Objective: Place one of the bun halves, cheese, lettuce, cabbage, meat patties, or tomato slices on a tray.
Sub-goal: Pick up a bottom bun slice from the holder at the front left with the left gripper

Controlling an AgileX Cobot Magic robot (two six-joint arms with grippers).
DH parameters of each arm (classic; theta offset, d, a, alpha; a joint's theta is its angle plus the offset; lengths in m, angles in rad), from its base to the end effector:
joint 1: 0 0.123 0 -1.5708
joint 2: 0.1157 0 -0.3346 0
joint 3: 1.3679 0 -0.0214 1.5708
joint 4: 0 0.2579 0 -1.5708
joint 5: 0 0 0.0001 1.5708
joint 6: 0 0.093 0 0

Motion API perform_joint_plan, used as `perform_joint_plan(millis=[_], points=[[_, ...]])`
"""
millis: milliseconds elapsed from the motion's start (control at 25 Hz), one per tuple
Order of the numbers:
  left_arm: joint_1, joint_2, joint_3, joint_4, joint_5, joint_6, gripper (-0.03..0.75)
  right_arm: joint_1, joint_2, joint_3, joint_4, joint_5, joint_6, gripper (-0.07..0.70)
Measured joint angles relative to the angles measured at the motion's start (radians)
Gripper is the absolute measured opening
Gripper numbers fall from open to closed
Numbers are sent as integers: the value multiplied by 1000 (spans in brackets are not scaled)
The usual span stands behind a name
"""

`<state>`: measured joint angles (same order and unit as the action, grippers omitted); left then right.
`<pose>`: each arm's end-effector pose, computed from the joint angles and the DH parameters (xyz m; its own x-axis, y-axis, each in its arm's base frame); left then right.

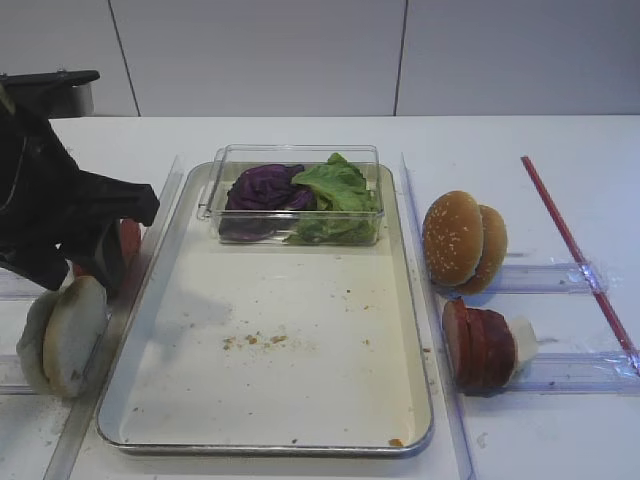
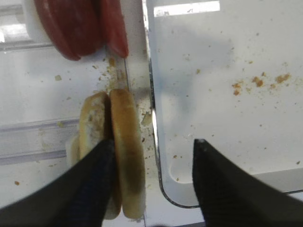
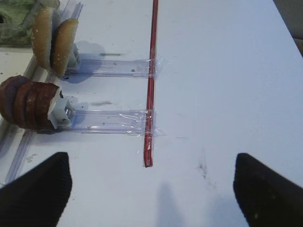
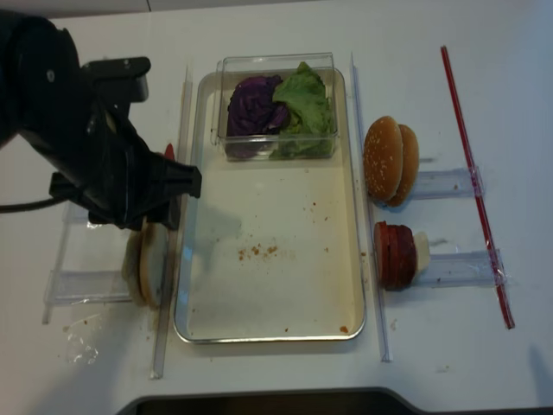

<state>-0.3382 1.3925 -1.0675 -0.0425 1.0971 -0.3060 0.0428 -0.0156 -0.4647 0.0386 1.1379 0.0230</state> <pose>0.2407 -0.0884 0.3266 -0.9777 0.0052 -0.2100 0.0289 0.9935 -0.1097 -0.0489 0.0012 0.2629 -0.5417 0.0160 -0.8404 -0.0510 0.9973 0.0519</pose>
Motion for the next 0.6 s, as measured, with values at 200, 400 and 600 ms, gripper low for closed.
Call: perform_joint_plan(millis=[200,400,600], points=[[0,16,0,0,21,0,344,0,0,0,0,0,0,691],[0,16,0,-22,26,0,344,0,0,0,-4,0,2,691],[0,16,0,-25,26,4,344,0,0,0,-4,0,3,689]])
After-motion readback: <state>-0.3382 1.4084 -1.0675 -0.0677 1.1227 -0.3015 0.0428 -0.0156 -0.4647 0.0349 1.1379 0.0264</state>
